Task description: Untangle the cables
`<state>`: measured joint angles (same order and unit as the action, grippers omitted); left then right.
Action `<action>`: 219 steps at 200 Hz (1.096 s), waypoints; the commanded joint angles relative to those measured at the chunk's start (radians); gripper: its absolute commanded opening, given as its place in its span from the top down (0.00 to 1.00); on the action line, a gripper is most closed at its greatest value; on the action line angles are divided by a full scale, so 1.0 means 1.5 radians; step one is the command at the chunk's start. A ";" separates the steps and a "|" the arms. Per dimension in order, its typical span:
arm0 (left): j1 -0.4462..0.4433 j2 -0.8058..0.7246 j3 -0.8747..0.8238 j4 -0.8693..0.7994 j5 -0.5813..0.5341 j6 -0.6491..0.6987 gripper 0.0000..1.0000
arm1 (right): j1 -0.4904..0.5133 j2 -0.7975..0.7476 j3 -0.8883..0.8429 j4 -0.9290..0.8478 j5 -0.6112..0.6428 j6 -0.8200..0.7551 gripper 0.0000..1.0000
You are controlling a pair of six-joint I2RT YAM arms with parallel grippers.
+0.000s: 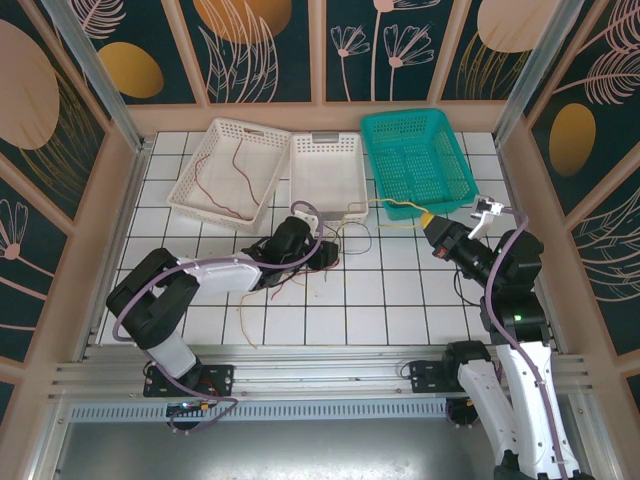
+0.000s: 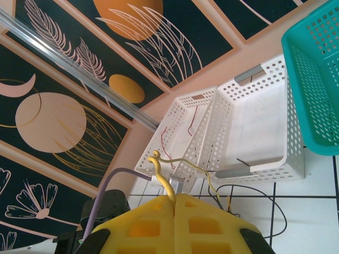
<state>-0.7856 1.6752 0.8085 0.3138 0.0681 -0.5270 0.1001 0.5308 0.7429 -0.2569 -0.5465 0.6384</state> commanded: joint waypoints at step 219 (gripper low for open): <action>0.001 -0.244 -0.105 -0.187 -0.162 0.066 1.00 | 0.004 0.031 0.127 -0.168 0.370 -0.037 1.00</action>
<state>-0.7914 1.3472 0.6880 0.1234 -0.0898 -0.4461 0.1078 0.5655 0.8700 -0.5079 -0.0990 0.6147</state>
